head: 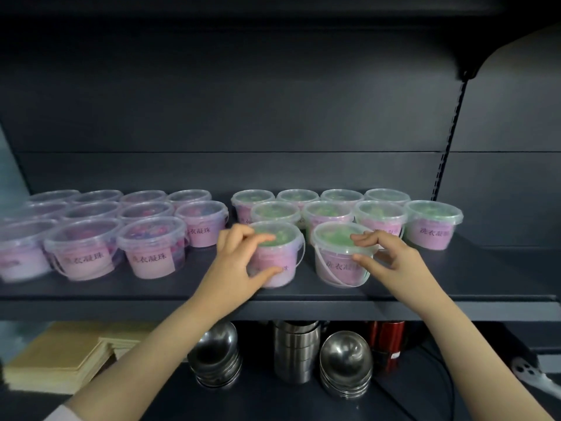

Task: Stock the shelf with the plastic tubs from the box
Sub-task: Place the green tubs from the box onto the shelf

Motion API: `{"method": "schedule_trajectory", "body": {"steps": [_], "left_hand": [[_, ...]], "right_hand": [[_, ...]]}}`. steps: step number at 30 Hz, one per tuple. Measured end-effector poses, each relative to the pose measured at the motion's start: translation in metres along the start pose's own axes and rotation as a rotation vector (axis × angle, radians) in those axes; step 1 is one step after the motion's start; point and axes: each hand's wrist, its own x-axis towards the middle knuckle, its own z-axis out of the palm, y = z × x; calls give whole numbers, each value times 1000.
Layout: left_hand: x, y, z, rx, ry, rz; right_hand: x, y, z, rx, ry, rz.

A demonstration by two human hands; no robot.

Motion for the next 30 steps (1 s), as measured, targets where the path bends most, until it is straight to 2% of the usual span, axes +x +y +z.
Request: {"method": "schedule_trajectory", "body": {"steps": [2, 6, 13, 19, 22, 25, 30], "left_hand": [[-9, -7, 2, 66, -3, 14], [-8, -14, -11, 86, 65, 38], [-10, -32, -28, 105, 81, 61], [-3, -54, -20, 62, 67, 31], [-2, -63, -19, 43, 49, 59], [-3, -65, -23, -94, -1, 11], [-2, -69, -22, -187, -34, 10]], "right_hand": [[1, 0, -1, 19, -15, 3], [4, -2, 6, 36, -36, -1], [14, -14, 43, 17, -59, -48], [24, -18, 61, 114, -39, 77], [25, -22, 66, 78, -18, 108], [21, -30, 67, 29, 8, 128], [14, -41, 66, -249, 78, 46]]}}
